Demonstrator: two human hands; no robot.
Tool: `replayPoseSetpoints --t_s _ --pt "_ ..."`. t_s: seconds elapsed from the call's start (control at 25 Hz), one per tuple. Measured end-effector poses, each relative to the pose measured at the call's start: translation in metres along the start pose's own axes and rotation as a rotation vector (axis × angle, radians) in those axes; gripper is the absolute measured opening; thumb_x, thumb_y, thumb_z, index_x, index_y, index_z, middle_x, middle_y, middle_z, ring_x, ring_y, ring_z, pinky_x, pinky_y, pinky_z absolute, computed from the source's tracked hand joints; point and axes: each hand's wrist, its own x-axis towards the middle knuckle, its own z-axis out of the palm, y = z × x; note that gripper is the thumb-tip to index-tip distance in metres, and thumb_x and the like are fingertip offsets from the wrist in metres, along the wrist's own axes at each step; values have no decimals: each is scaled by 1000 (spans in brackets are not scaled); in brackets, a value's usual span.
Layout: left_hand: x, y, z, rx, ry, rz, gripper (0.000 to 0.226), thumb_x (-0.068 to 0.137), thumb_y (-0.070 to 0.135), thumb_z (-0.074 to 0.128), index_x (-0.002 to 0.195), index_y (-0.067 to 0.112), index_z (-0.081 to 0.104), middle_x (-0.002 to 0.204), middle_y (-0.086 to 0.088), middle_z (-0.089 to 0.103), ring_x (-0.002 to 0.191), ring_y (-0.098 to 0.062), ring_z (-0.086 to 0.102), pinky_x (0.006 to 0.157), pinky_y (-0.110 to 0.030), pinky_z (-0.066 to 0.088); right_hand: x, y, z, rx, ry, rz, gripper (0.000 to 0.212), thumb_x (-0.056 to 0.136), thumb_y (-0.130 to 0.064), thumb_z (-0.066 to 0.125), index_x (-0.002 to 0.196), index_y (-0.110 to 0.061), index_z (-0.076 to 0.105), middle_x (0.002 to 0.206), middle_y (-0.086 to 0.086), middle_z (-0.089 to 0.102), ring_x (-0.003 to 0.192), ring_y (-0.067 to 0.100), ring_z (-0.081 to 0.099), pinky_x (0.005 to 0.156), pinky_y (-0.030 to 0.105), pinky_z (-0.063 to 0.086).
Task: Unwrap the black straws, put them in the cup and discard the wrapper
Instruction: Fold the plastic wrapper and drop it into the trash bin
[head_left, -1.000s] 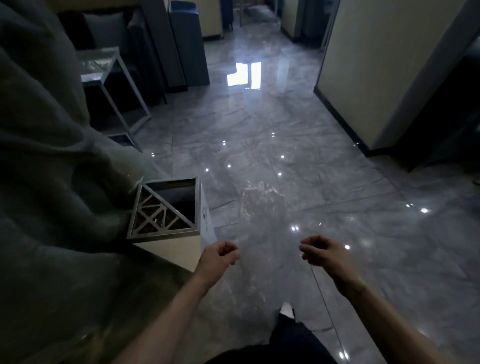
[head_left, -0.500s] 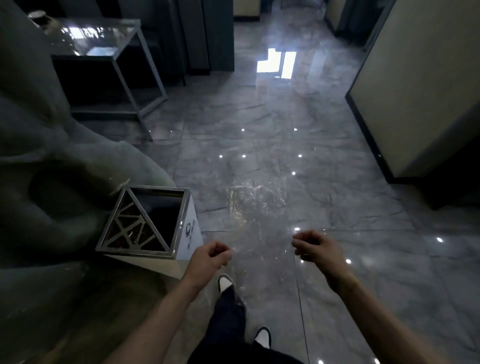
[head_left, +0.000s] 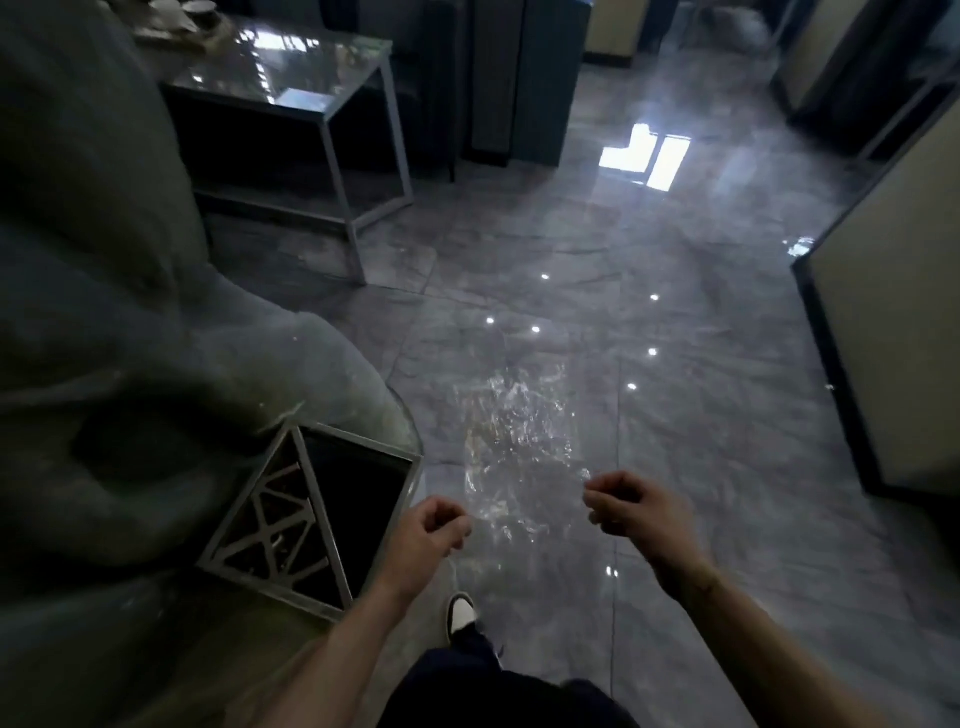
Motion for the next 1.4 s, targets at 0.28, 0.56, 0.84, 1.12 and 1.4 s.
replayPoseSetpoints --t_s 0.28,0.56,0.84,1.12,1.4 --pt "19 -3 -51 -139 256 -110 3 87 10 69 85 12 70 74 -5 69 67 -15 61 65 -29 49 97 -42 68 -114 -302 -9 5 84 -16 71 89 -18 72 84 7 72 70 14 68 65 26 54" --pt "3 -19 -60 -266 617 -285 17 86 15 70 74 27 71 72 3 72 70 -14 65 69 -31 52 166 -80 148 -218 -702 -15 5 85 -12 69 89 -14 72 86 10 72 73 19 69 67 25 57" --pt "5 -6 -6 -546 928 -394 3 88 14 69 88 14 72 74 0 72 71 -16 65 72 -32 54 204 -102 182 -369 -958 72 10 86 -14 68 96 -15 69 92 12 71 71 21 69 66 28 57" --pt "6 -2 43 -999 1039 -525 2 87 8 67 88 7 69 70 -5 70 57 -15 62 58 -27 51 214 -100 184 -692 -1142 151 23 83 -13 72 104 -22 65 89 10 74 63 21 72 56 28 56" --pt "9 -8 53 -1322 1031 -587 8 83 7 68 91 7 67 67 -6 67 59 -19 62 57 -28 51 208 -93 196 -797 -1057 247 20 84 -7 67 103 -14 64 79 12 69 51 16 63 44 23 47"
